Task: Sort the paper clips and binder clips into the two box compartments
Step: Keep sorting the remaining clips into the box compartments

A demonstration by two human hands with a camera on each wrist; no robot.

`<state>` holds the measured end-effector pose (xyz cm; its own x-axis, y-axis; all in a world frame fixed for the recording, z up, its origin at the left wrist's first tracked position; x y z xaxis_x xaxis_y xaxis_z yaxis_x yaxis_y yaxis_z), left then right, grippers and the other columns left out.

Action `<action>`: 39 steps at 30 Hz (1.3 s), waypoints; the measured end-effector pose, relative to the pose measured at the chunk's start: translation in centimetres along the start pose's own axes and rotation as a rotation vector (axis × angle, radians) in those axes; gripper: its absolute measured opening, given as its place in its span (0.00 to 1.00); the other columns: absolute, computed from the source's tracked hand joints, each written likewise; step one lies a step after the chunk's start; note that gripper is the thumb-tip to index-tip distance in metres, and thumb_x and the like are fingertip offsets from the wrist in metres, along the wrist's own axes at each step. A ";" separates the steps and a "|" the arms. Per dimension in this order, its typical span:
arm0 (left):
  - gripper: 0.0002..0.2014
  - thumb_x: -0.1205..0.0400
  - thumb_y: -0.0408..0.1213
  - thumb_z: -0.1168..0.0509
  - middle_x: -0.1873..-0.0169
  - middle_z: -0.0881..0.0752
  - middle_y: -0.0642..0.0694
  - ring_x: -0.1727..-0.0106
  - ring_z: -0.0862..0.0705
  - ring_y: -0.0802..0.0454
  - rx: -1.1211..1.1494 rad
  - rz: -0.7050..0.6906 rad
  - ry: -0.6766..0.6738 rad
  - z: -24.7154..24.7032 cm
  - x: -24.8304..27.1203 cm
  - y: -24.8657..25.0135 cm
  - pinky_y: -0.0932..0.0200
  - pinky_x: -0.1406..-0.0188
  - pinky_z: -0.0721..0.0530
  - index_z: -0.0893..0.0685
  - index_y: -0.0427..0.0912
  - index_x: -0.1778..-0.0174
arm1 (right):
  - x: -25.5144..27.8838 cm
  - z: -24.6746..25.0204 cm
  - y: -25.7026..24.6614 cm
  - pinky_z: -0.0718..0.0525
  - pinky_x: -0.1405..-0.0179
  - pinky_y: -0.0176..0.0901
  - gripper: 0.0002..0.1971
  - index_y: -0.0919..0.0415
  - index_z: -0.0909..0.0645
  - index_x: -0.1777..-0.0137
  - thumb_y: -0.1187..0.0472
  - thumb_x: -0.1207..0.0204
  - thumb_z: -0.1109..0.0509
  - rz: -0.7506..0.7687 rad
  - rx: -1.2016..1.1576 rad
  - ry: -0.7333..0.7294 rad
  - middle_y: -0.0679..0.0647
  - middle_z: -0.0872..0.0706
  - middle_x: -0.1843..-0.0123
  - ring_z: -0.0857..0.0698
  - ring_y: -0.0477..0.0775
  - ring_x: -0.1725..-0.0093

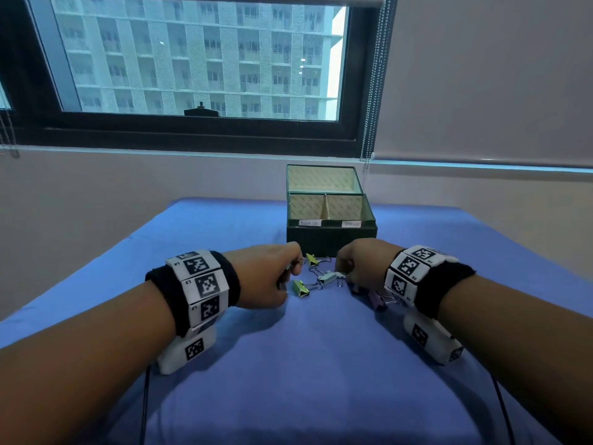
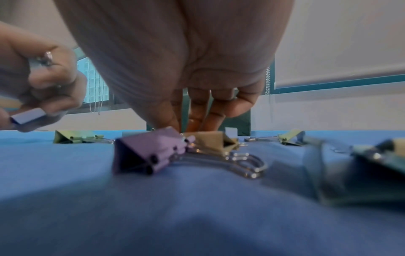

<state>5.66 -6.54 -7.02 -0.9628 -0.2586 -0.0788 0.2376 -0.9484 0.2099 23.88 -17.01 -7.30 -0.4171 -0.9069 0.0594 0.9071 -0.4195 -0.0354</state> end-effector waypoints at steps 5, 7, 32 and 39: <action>0.14 0.26 0.35 0.37 0.58 0.19 0.55 0.61 0.20 0.53 0.014 0.007 0.022 0.0 -0.3 -0.4 0.58 0.59 0.17 0.34 0.60 0.59 | 0.4 0.8 0.0 0.17 0.63 0.43 0.05 0.52 0.23 0.64 0.60 0.33 0.28 0.006 -0.131 0.164 0.47 0.16 0.62 0.18 0.52 0.60; 0.13 0.25 0.35 0.36 0.56 0.18 0.55 0.59 0.18 0.53 0.029 0.020 0.041 0.3 -0.6 -0.6 0.57 0.57 0.16 0.32 0.59 0.58 | 0.5 1.2 0.1 0.24 0.71 0.40 0.09 0.55 0.27 0.68 0.62 0.35 0.28 0.011 -0.175 0.230 0.49 0.20 0.66 0.22 0.50 0.66; 0.13 0.21 0.46 0.31 0.42 0.17 0.49 0.42 0.18 0.50 -0.067 0.189 0.268 6.1 -9.9 -1.0 0.57 0.44 0.22 0.17 0.51 0.41 | -0.2 -0.5 0.3 0.25 0.68 0.42 0.12 0.60 0.16 0.60 0.56 0.42 0.30 -0.117 -0.050 -0.088 0.53 0.21 0.66 0.24 0.54 0.68; 0.29 0.27 0.68 0.34 0.43 0.16 0.56 0.43 0.18 0.52 -0.278 0.153 -0.259 1.1 -3.0 1.3 0.52 0.39 0.18 0.18 0.54 0.36 | 0.6 0.2 0.1 0.23 0.67 0.40 0.16 0.60 0.15 0.59 0.47 0.36 0.31 -0.070 0.067 -0.069 0.51 0.19 0.67 0.21 0.53 0.67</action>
<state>8.69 -6.76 -5.39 -0.9057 -0.3799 0.1884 0.3726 -0.9250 -0.0738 23.69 -17.56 -7.06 -0.4769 -0.8696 0.1277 0.8785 -0.4763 0.0374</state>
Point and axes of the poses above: each hand's wrist, its own x-axis away from the middle knuckle, its own z-axis out of the back of the hand, y = z × x, the point moved 2 cm from there along -x, towards the middle knuckle
